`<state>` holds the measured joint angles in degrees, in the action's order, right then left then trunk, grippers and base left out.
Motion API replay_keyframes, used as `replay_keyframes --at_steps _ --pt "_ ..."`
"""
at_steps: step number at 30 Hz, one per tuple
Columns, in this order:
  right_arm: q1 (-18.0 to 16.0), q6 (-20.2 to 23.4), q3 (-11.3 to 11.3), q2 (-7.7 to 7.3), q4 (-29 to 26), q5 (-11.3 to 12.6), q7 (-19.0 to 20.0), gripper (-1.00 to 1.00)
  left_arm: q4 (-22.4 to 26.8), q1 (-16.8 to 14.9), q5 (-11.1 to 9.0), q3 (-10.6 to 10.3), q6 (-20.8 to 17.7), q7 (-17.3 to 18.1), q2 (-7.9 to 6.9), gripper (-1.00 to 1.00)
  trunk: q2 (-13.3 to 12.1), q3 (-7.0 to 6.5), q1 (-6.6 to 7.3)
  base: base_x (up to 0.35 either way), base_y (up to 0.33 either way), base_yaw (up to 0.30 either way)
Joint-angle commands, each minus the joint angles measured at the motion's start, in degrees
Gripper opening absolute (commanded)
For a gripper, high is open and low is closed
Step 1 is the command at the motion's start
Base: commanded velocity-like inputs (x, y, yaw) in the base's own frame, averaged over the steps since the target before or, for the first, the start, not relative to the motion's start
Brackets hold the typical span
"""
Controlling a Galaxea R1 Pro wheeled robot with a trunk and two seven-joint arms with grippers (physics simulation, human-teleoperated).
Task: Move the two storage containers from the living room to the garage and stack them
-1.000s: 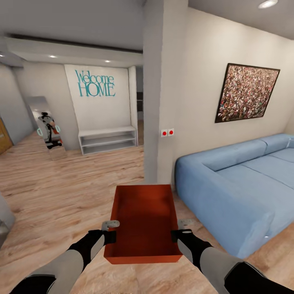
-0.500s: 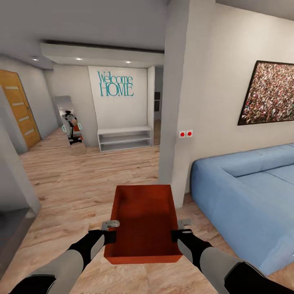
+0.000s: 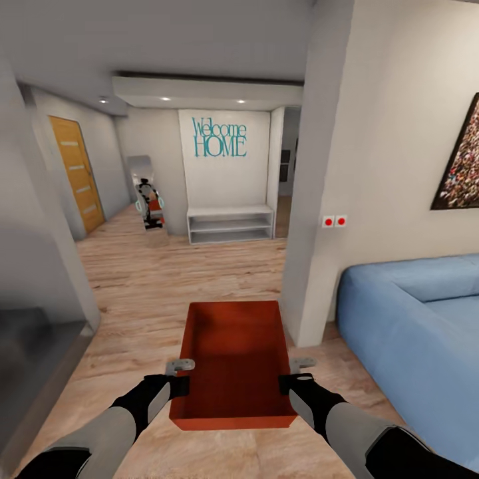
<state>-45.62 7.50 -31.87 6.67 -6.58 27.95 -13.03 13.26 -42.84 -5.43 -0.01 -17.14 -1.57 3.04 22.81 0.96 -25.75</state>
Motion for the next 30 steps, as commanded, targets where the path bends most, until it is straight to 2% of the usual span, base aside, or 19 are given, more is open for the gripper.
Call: replay_keyframes --at_steps 1,20,30 --pt "0.0 0.4 -2.5 0.37 0.0 1.9 -0.3 -1.0 0.3 -0.1 1.5 0.3 -0.3 -0.5 0.03 -1.0 0.1 0.1 -0.03 0.0 0.0 0.277" --pt "0.0 0.4 -2.5 0.37 -0.1 1.9 -0.3 -1.0 0.3 -0.1 1.5 0.3 -0.3 -0.5 0.03 -1.0 0.1 0.1 -0.03 0.0 0.0 0.274" --pt "0.0 0.4 -2.5 0.37 0.0 1.9 -0.2 -1.0 0.3 -0.1 1.5 0.3 -0.3 -0.5 0.03 -1.0 0.1 0.1 -0.03 0.0 0.0 0.038"
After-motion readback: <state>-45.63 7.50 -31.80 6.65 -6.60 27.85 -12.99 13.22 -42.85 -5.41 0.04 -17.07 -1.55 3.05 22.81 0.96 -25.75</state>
